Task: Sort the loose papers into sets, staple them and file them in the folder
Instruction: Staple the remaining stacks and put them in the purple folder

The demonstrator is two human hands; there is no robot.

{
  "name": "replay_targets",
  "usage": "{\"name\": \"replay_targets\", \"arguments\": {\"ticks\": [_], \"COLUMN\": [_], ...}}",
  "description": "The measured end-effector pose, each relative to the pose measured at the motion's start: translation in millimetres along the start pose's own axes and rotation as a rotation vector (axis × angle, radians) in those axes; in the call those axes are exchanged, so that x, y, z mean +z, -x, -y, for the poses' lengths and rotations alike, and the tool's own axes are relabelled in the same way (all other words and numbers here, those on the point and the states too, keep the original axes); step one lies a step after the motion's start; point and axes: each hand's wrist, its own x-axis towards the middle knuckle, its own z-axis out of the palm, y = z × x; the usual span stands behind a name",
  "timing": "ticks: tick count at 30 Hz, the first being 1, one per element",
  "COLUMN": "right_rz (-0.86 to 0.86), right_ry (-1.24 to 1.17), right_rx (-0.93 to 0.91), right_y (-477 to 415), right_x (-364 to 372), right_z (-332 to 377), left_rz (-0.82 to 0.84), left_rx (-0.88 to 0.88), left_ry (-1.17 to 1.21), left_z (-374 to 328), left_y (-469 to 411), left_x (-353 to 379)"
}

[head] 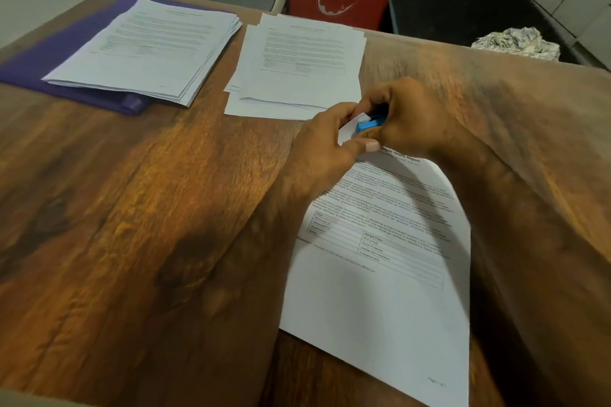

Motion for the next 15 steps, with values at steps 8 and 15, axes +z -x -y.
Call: {"name": "replay_targets", "arguments": {"ticks": [8,15], "right_rz": [-0.003,-0.01], "right_ry": [-0.056,-0.385], "right_rx": [-0.02,0.245], "right_y": [3.5,8.2], "right_x": [1.6,-11.4], "right_z": [-1.4,-21.7], "left_rz": [0.006,-0.089], "left_rx": [-0.035,-0.072], "left_ry": [0.088,-0.013], "left_z": [0.2,-1.6], "left_y": [-0.9,0.7], "left_x": [-2.2,1.3]}}
